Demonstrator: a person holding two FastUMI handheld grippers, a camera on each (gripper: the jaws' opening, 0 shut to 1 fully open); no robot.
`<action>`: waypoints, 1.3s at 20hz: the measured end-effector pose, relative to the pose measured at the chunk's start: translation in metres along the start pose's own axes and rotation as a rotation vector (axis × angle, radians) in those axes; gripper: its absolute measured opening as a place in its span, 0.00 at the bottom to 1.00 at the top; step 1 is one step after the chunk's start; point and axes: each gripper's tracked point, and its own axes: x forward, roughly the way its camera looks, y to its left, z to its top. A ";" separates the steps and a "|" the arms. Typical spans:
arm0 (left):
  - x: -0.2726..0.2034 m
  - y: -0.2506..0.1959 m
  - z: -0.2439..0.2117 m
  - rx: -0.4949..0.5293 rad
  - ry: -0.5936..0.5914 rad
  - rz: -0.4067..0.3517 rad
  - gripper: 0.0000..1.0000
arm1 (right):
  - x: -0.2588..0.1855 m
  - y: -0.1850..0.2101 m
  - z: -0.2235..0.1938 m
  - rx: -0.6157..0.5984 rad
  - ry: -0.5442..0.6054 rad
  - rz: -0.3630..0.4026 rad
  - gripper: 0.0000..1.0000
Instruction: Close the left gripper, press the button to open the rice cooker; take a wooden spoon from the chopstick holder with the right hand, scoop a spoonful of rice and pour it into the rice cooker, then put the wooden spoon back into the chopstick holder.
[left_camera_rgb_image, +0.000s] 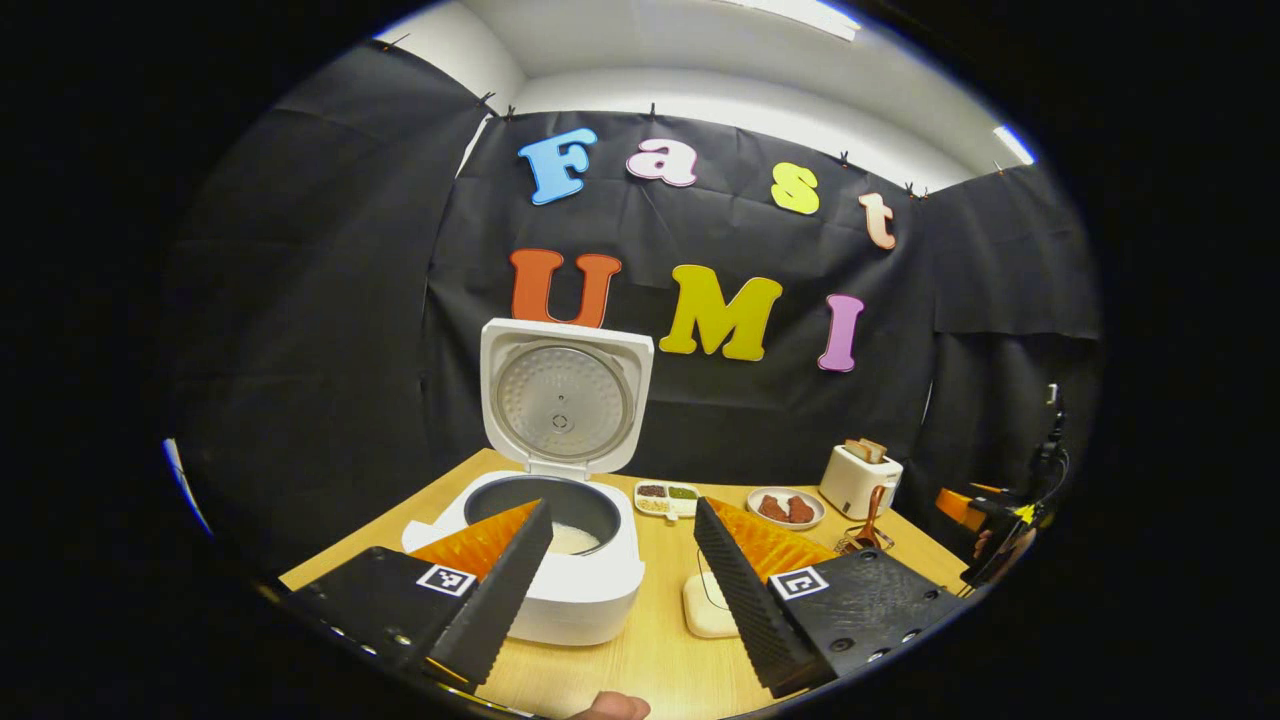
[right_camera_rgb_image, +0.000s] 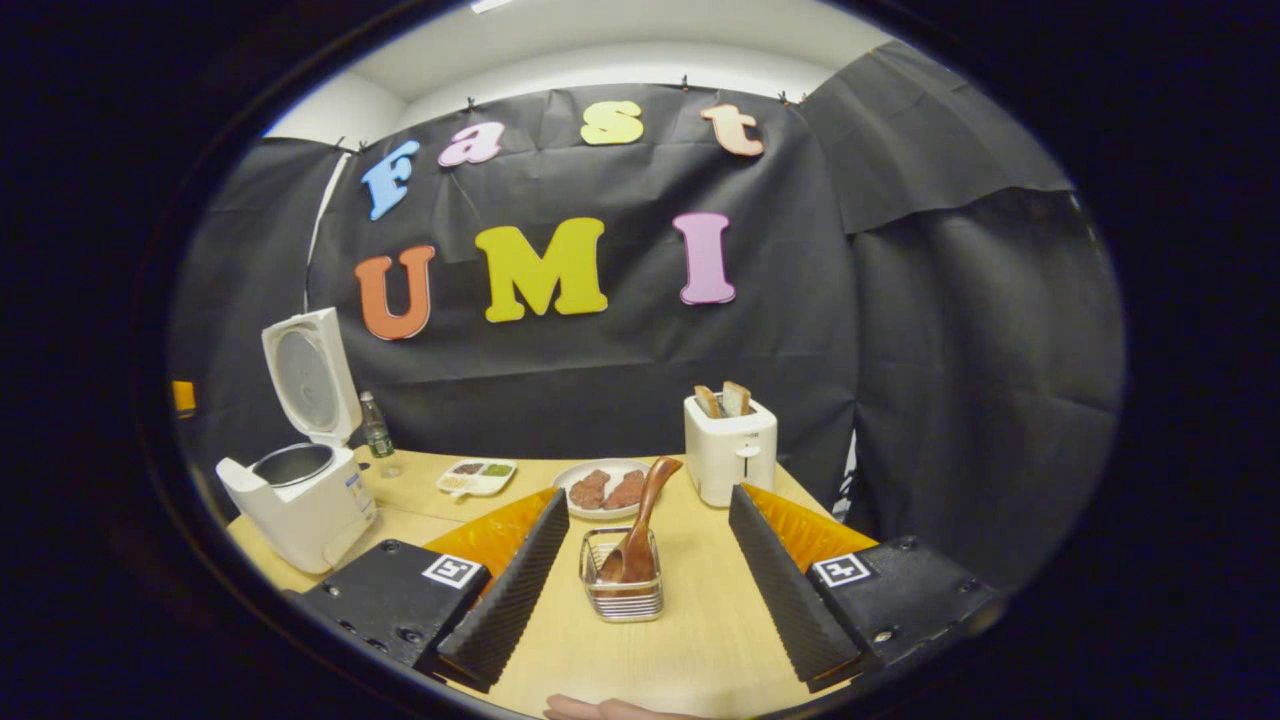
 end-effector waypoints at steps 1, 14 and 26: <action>-0.003 0.000 -0.008 0.016 0.007 0.006 0.95 | 0.014 0.000 -0.005 0.009 0.019 0.010 1.00; -0.041 -0.006 -0.050 0.188 -0.058 0.008 0.94 | 0.166 0.010 -0.061 0.120 0.237 0.129 1.00; -0.042 0.005 -0.066 0.162 -0.038 0.009 0.93 | 0.201 0.004 -0.093 0.208 0.422 0.150 0.89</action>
